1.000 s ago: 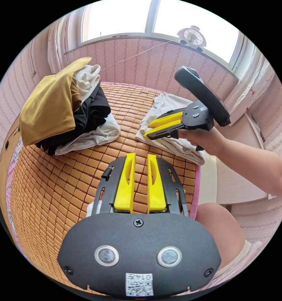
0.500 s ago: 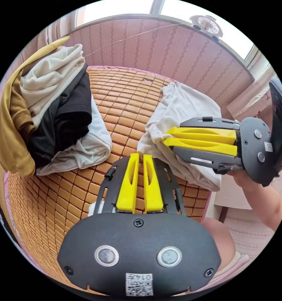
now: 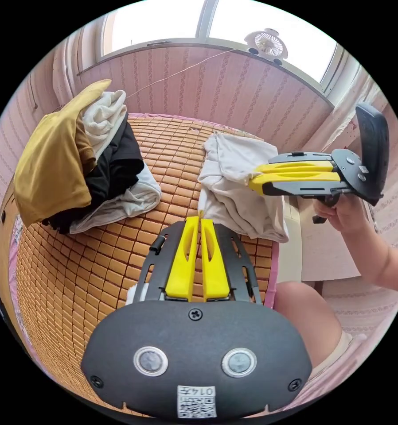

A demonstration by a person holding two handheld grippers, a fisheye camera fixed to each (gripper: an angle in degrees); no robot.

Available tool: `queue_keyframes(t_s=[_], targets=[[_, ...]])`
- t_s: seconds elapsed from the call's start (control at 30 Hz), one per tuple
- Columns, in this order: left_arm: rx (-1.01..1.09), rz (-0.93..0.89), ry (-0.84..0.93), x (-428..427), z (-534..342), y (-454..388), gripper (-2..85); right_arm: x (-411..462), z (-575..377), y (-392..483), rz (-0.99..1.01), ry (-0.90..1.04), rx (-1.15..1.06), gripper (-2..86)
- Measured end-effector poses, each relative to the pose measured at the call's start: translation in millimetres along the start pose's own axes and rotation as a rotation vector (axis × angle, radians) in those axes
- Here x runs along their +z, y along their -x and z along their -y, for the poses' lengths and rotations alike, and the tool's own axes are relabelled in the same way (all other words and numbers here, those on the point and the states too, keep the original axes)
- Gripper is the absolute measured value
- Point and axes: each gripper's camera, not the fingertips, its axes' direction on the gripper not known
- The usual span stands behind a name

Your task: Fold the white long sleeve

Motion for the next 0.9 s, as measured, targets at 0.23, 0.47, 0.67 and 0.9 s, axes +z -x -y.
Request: queue_keyframes(t_s=[0.23, 0.47, 0.67, 0.9], targets=[[-0.241, 0.023, -0.049, -110, -167, -12, -0.7, -75, -114, -33, 0.025, -0.207, 0.236, 0.9], [-0.586, 0.091, -0.325, -280, -351, -52, -0.8, -132, -175, -51, 0.266, -0.359, 0.373, 0.7], [-0.632, 0.227, -0.615, -434, -464, -111, -0.9, -179, -138, -14, 0.467, -0.463, 0.229, 0.6], [-0.559, 0.419, -0.940, -611, -586, -182, -1.0, -274, -73, 55, 0.588, -0.647, 0.077, 0.5]])
